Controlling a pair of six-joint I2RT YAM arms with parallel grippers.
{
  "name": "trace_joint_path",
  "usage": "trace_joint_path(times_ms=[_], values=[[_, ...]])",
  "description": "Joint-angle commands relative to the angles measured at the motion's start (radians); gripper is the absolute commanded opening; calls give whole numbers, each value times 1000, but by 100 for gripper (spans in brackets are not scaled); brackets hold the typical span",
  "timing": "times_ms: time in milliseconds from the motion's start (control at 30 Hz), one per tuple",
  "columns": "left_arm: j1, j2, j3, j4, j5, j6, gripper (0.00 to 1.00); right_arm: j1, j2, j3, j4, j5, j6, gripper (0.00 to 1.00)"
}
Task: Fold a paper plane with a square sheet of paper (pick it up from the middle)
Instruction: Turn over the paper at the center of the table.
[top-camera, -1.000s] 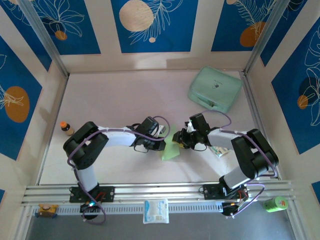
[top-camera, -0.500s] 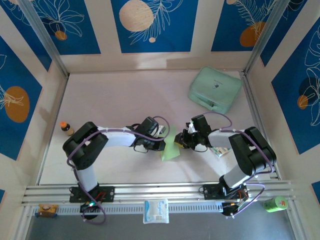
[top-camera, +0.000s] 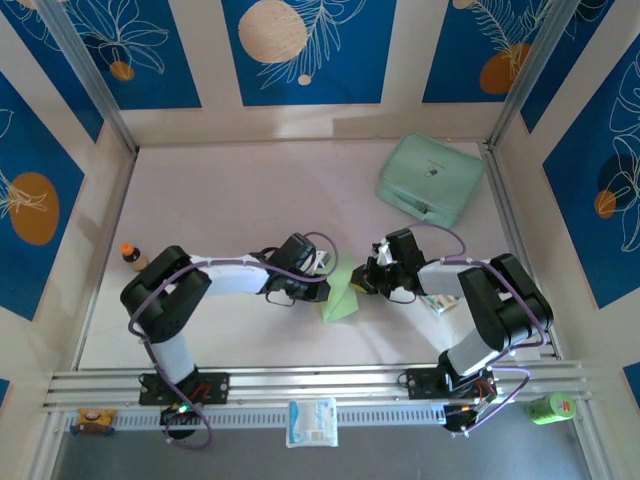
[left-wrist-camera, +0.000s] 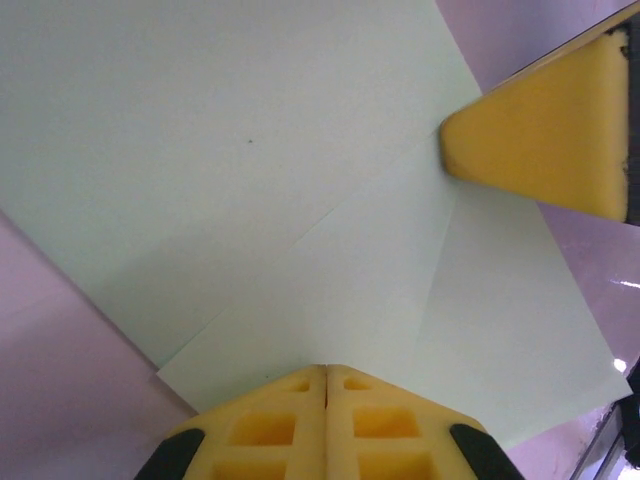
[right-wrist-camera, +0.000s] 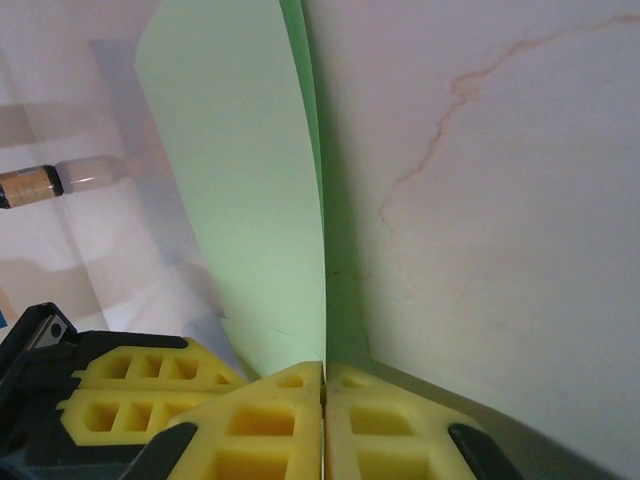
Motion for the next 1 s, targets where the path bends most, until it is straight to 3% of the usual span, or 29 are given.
trace_joint_path(times_ms=[0,200,367,467,633,833,967], values=[[7,-45,-21,-14,-14,-9,9,-5,-31,-10,-8,-22,-27,8],[6,-145,-74,-4,-116,-15,16,-4,-147,42,-184,48,-113,7],[7,-280,-119,-47,-262,-2,20,19,-263,145,-440,226,-216,7],[6,-366,-157,-64,-359,0,24,69,-301,231,-596,389,-271,7],[8,-515,-234,-97,-523,-1,41,209,-285,405,-835,754,-339,7],[13,-665,-318,-159,-672,-27,64,325,-179,558,-1068,1137,-252,7],[17,-752,-357,-193,-732,-39,74,419,-87,630,-1151,1301,-200,6]])
